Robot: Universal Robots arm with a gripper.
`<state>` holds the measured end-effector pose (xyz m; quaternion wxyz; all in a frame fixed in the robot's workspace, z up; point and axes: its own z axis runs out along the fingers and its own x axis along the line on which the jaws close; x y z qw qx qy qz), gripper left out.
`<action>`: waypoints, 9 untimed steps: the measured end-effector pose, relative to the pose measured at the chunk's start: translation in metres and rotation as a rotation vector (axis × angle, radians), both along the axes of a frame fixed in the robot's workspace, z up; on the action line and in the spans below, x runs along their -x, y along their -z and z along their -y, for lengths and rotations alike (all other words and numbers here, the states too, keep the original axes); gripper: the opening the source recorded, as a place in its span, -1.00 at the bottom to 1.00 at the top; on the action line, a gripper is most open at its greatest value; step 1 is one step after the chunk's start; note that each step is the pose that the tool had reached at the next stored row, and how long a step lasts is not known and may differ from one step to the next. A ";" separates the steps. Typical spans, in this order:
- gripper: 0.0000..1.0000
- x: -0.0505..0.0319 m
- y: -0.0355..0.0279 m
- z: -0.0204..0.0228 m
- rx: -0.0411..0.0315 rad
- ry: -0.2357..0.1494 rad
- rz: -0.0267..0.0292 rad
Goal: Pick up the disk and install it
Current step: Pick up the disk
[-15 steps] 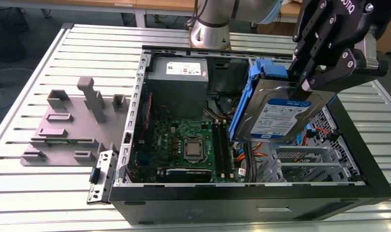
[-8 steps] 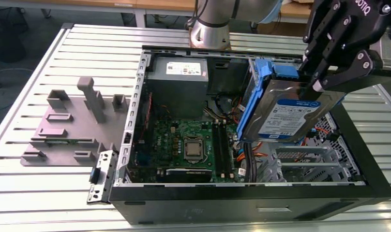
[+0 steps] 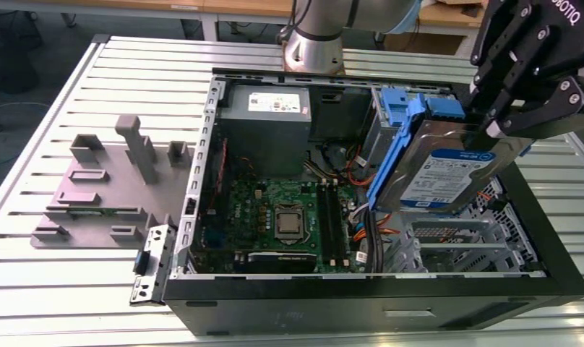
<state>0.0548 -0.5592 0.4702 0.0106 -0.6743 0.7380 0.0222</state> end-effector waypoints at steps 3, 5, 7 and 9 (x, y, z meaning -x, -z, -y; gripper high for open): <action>-0.31 -0.0059 0.0002 0.0000 -0.0001 0.000 0.0000; -0.31 -0.0093 0.0005 0.0000 -0.0003 0.000 0.0000; -0.31 -0.0117 0.0008 0.0000 0.0000 -0.001 -0.0001; -0.31 -0.0129 0.0013 0.0003 -0.0001 -0.003 0.0000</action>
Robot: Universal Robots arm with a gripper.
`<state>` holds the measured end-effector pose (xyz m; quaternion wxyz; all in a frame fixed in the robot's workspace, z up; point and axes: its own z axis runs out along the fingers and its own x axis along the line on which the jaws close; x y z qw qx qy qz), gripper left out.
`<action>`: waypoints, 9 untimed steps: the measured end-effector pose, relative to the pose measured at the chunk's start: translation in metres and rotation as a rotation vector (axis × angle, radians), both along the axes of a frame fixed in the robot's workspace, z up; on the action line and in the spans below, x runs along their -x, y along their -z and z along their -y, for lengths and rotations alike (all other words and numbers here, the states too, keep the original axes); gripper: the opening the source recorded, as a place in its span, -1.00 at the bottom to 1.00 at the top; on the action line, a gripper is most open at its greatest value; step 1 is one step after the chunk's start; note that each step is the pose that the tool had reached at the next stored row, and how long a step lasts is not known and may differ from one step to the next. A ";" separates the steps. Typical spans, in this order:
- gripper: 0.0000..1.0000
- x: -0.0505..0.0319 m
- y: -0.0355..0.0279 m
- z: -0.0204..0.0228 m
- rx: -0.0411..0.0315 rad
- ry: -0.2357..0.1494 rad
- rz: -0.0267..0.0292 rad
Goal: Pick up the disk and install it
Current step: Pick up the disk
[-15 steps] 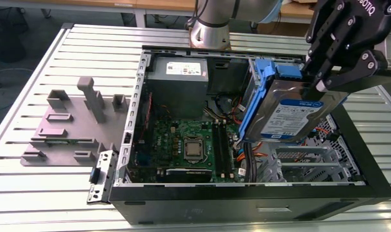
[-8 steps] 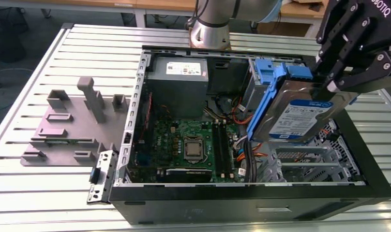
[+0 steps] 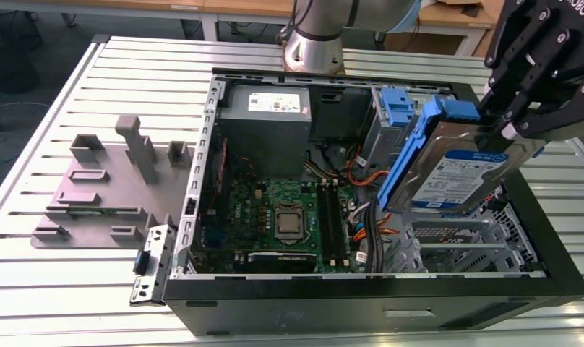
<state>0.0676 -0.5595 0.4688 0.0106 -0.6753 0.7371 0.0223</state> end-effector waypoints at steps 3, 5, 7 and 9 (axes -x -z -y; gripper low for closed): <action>-0.31 -0.0004 0.0007 0.0037 0.0000 -0.001 0.0000; -0.31 -0.0006 0.0009 0.0063 -0.0001 -0.002 0.0000; -0.31 -0.0007 0.0010 0.0087 -0.0001 -0.002 0.0000; -0.31 -0.0008 0.0010 0.0098 0.0001 -0.002 0.0000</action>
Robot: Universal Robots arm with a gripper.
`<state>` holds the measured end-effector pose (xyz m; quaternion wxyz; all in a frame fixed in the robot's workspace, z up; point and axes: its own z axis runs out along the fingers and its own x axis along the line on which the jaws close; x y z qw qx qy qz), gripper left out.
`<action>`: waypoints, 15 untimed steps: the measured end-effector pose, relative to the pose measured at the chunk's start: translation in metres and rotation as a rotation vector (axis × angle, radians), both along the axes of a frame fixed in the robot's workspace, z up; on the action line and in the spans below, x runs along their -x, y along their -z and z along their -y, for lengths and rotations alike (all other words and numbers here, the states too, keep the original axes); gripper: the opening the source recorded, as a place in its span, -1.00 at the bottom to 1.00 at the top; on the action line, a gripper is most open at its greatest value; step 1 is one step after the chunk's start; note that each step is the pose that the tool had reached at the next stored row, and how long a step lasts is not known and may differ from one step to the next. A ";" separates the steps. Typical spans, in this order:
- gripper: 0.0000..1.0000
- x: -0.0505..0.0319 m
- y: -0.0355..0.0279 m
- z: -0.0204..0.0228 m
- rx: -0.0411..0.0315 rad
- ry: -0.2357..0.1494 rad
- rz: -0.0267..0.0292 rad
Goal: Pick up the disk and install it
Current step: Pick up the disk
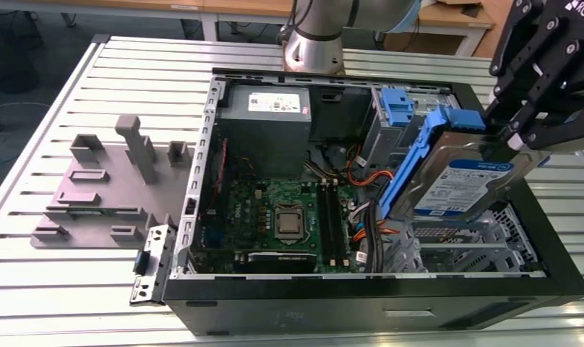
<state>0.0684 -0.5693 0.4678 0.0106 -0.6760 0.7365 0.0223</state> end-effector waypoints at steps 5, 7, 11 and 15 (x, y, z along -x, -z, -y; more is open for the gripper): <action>-0.31 -0.0006 0.0001 0.0027 -0.0001 0.000 0.0000; -0.31 -0.0007 0.0001 0.0047 0.0000 0.000 0.0000; -0.31 -0.0008 0.0001 0.0079 0.0000 0.000 0.0000; -0.31 -0.0039 0.0002 0.0080 0.0000 0.000 0.0000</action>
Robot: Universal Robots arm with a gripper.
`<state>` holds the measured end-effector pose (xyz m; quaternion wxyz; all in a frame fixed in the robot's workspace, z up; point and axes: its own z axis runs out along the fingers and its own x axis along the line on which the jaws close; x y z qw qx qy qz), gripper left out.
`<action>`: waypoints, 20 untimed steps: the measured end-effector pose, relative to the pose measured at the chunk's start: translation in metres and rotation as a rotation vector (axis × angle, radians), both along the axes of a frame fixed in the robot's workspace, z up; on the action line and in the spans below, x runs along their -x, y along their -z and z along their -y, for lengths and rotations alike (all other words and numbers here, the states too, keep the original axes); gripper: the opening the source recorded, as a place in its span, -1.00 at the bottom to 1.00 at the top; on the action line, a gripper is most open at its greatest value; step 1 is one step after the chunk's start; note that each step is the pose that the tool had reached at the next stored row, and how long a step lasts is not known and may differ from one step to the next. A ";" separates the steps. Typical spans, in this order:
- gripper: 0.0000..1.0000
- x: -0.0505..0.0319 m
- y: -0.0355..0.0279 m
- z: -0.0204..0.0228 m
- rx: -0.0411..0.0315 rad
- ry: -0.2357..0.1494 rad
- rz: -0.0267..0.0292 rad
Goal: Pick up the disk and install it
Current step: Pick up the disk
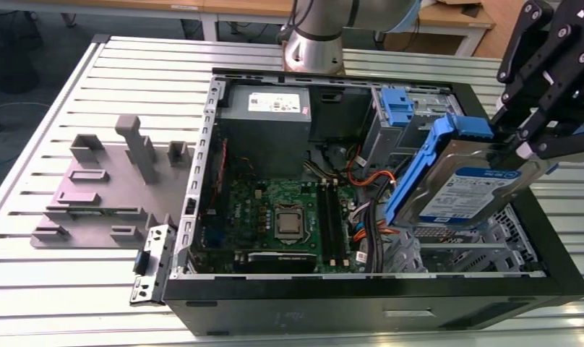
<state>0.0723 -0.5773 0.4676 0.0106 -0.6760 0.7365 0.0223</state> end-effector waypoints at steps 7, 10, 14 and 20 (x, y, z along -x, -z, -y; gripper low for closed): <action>-0.31 -0.0109 0.0005 0.0000 -0.0001 -0.001 -0.0001; -0.31 -0.0151 0.0010 0.0000 -0.0001 -0.004 -0.0005; -0.31 -0.0236 0.0024 0.0000 0.0000 -0.017 -0.0012; -0.31 -0.0299 0.0042 0.0000 0.0000 -0.029 -0.0012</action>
